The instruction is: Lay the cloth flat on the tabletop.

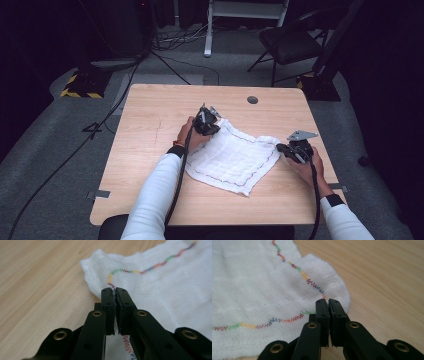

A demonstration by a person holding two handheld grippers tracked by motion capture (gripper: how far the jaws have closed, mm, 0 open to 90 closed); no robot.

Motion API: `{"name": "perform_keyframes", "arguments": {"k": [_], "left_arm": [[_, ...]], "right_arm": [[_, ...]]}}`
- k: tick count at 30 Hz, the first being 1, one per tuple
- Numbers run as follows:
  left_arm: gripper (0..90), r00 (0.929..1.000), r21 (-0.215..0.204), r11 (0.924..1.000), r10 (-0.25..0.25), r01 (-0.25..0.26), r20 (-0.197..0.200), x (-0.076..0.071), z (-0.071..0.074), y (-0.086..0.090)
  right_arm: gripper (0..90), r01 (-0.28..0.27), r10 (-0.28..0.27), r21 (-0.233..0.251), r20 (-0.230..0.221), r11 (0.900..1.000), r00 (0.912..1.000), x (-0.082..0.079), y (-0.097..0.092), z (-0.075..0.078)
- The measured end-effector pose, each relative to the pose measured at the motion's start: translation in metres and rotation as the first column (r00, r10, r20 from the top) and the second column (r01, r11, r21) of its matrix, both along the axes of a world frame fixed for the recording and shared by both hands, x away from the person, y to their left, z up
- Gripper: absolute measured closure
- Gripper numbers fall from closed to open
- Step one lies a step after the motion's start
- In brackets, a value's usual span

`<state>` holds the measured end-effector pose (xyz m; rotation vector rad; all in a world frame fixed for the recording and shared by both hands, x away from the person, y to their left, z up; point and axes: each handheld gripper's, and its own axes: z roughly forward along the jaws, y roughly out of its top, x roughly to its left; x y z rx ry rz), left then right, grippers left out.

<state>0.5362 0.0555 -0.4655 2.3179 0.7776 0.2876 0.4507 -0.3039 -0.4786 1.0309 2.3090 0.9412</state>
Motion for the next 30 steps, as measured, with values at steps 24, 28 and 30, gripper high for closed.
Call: {"name": "perform_keyframes", "arguments": {"k": [24, 28, 30], "left_arm": [[84.9, 0.9665, -0.149, 0.971, 0.209, -0.187, 0.149, -0.014, 0.031, 0.054], [81.6, 0.9696, -0.121, 0.972, 0.215, -0.201, 0.116, -0.009, 0.018, 0.06], [72.1, 0.9786, -0.113, 0.9791, 0.18, -0.169, 0.099, -0.011, 0.012, 0.065]], "right_arm": [[78.3, 0.051, -0.044, -0.047, 0.155, 0.9976, 0.9869, 0.081, 0.054, 0.058], [72.9, 0.051, -0.043, -0.06, 0.137, 0.9969, 0.9897, 0.086, 0.064, 0.049], [72.8, -0.032, 0.037, -0.064, 0.075, 0.9974, 0.9965, 0.079, 0.069, 0.038]]}}
